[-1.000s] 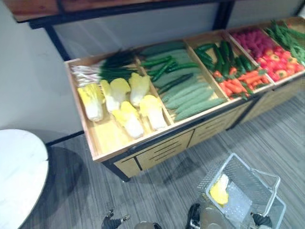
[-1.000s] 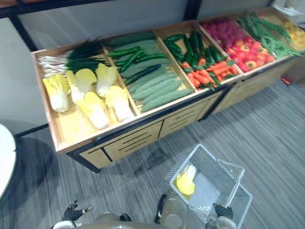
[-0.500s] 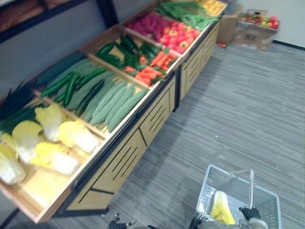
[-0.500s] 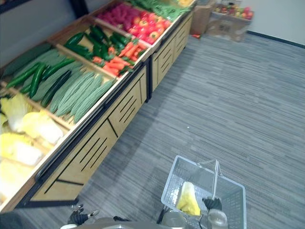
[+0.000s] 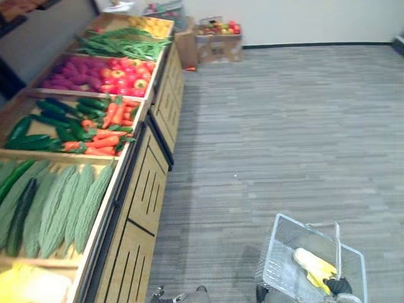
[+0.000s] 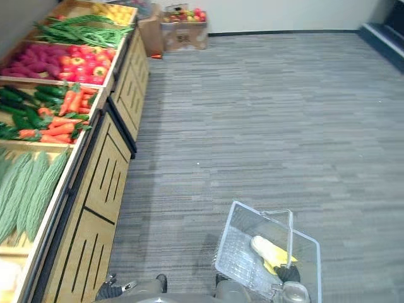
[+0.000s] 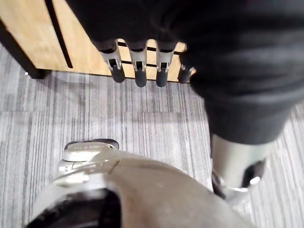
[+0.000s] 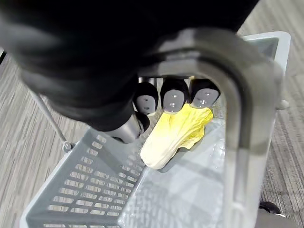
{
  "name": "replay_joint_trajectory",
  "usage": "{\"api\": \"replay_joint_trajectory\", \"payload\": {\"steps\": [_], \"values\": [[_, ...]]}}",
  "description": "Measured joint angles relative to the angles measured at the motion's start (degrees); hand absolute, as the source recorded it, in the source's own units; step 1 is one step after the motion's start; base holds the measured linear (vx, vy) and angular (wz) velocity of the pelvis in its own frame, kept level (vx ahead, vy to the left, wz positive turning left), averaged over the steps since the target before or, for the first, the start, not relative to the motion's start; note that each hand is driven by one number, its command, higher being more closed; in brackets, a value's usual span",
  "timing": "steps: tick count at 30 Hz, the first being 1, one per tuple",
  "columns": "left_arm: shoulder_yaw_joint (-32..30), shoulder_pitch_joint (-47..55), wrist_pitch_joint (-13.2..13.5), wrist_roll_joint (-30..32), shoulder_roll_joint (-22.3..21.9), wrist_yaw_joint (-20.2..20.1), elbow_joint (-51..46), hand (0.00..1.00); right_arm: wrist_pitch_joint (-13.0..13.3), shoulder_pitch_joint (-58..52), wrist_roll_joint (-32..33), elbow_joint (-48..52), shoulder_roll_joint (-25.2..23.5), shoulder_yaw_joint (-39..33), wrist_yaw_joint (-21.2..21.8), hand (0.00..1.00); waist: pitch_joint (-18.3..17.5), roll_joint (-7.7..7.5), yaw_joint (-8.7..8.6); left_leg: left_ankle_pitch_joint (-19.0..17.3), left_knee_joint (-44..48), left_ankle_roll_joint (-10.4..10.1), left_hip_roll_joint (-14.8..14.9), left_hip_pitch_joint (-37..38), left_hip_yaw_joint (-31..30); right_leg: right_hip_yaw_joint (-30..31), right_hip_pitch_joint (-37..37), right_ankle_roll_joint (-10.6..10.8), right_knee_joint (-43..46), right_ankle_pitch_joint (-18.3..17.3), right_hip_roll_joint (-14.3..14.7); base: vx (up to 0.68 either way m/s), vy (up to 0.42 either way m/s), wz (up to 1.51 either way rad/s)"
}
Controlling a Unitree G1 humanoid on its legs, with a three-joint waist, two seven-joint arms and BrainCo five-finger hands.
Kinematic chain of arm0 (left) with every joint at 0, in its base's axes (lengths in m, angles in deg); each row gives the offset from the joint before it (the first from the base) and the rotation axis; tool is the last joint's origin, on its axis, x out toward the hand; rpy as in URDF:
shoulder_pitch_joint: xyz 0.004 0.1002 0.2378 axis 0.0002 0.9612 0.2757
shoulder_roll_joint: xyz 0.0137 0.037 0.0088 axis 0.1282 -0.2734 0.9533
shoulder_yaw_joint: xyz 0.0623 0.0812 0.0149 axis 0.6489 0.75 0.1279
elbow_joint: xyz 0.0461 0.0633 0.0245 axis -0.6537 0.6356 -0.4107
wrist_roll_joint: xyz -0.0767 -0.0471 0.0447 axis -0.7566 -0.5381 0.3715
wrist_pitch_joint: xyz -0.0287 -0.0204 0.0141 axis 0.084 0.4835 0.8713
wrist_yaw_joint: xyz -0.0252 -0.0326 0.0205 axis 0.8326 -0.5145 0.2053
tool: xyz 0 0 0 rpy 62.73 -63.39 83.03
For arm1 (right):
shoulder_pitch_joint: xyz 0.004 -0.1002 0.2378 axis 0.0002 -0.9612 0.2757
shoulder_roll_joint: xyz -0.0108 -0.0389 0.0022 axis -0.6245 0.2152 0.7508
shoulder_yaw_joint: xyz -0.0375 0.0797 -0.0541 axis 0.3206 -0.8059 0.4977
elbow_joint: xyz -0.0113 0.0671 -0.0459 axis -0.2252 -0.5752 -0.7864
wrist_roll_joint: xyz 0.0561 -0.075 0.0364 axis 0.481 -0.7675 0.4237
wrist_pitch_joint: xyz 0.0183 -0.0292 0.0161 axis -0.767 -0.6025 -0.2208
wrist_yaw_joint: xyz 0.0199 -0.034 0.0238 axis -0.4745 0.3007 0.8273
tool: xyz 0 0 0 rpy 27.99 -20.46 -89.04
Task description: Pick vegetable in the basket
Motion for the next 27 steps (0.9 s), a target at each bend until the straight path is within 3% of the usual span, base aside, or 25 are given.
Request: {"api": "replay_joint_trajectory", "payload": {"steps": [2,5,8,11,13,16,18,21,23,24,25,26,27], "values": [[0.0,-0.4,0.0,0.0,1.0,0.1,0.1,0.00,-0.1,-1.3,0.4,0.0,-0.4,-1.9,-0.1,1.00,-0.6,-2.27,-0.74,0.8,-2.5,2.2,-3.8,0.8,2.2,1.4,-0.1,1.5,-2.4,1.3,-3.8,0.06,0.274,-0.31],[0.6,-0.5,0.0,0.1,1.4,0.1,0.4,0.00,-0.2,-2.2,1.0,0.0,-0.3,-3.0,-0.4,1.00,-0.9,-2.39,-0.80,0.8,-3.9,3.7,-6.9,2.2,4.3,1.9,-0.1,2.4,-3.7,1.8,-6.8,0.12,0.248,-0.25],[1.4,-0.5,0.0,0.1,2.4,0.0,0.4,0.00,-0.2,-2.2,0.9,0.2,-0.4,-4.3,-0.2,1.00,-0.9,-2.38,-0.73,0.4,-4.1,4.3,-8.0,3.7,5.3,1.7,-0.4,3.3,-1.2,1.2,-7.6,0.12,0.132,-0.19],[3.0,-1.1,0.0,0.1,2.5,-0.2,1.0,0.00,-0.2,-1.6,1.0,0.9,-0.9,-4.5,-0.3,1.00,-0.7,-1.84,-0.28,-0.4,-3.4,5.2,-7.5,5.4,6.8,1.8,-5.5,3.7,11.6,-0.7,-6.6,0.06,0.049,-0.19],[3.9,-0.6,-0.1,0.2,2.7,-0.3,1.0,0.00,0.0,-1.1,1.6,3.5,-3.0,-4.9,-0.7,1.00,0.6,-2.39,0.39,-2.2,-3.8,6.8,-7.5,9.6,8.9,1.0,-12.8,3.1,30.8,-0.3,-6.0,0.02,0.040,-0.36],[3.8,0.2,-0.1,0.2,2.9,-0.3,1.1,0.00,0.1,-1.0,2.3,4.5,-4.0,-4.3,-1.2,1.00,1.1,-3.39,0.68,-4.0,-4.1,7.4,-8.0,13.1,10.0,-4.6,-16.7,2.4,40.7,-1.2,-9.1,0.05,0.008,-0.18],[3.7,0.0,-0.1,0.2,2.5,-0.3,1.1,0.00,0.4,-0.2,2.3,4.6,-3.9,-4.2,-1.2,1.00,1.2,-3.02,0.57,-4.3,-4.4,7.0,-6.9,13.2,10.0,-9.1,-18.4,1.1,36.9,-2.0,-9.5,0.18,-0.054,-0.08],[3.6,-1.1,-0.2,0.2,2.2,-0.3,1.0,0.00,0.5,0.8,2.3,4.7,-3.8,-4.4,-1.3,1.00,2.2,-1.67,-0.02,-4.5,-4.8,4.8,-3.4,13.0,9.7,-11.2,-18.9,2.1,20.9,-0.8,-7.1,0.24,-0.138,0.04],[3.1,-2.3,-0.1,0.2,1.9,-0.3,1.0,0.00,0.5,0.6,2.3,4.9,-3.9,-4.5,-1.3,1.00,2.4,-2.06,-0.19,-5.9,-4.9,2.3,-1.8,13.7,9.2,-10.7,-18.7,2.4,9.6,2.5,-7.1,0.33,-0.275,0.12],[2.4,-3.2,-0.2,0.2,1.9,-0.2,1.0,0.00,0.5,0.4,2.3,5.0,-4.1,-4.7,-1.3,1.00,2.7,-2.37,-0.47,-7.0,-5.1,0.6,-0.9,15.0,8.6,-11.0,-18.2,2.8,7.2,6.1,-7.4,0.39,-0.348,0.23],[1.6,-3.6,-0.1,0.2,1.8,-0.1,1.0,0.00,0.4,0.0,2.2,5.3,-4.0,-5.2,-1.3,1.00,2.7,-2.02,-0.85,-7.7,-5.7,0.0,0.7,16.0,8.1,-12.0,-18.2,2.5,9.7,8.9,-6.6,0.46,-0.432,0.32],[1.3,-5.0,-0.1,0.2,0.7,-0.1,1.0,0.00,0.4,0.1,2.3,5.8,-4.0,-6.7,-1.3,1.00,2.5,-0.20,-1.19,-8.2,-6.0,0.3,2.6,16.6,7.7,-13.1,-20.1,1.2,15.6,5.3,-5.0,0.48,-0.424,0.22],[1.3,-5.3,0.0,0.2,0.2,-0.1,0.9,0.00,0.4,0.3,2.3,5.9,-4.2,-7.4,-1.3,1.00,2.3,0.17,-0.81,-7.7,-5.1,-0.1,3.2,16.6,7.6,-13.3,-21.3,0.6,18.4,3.1,-4.6,0.40,-0.349,0.07]]}}
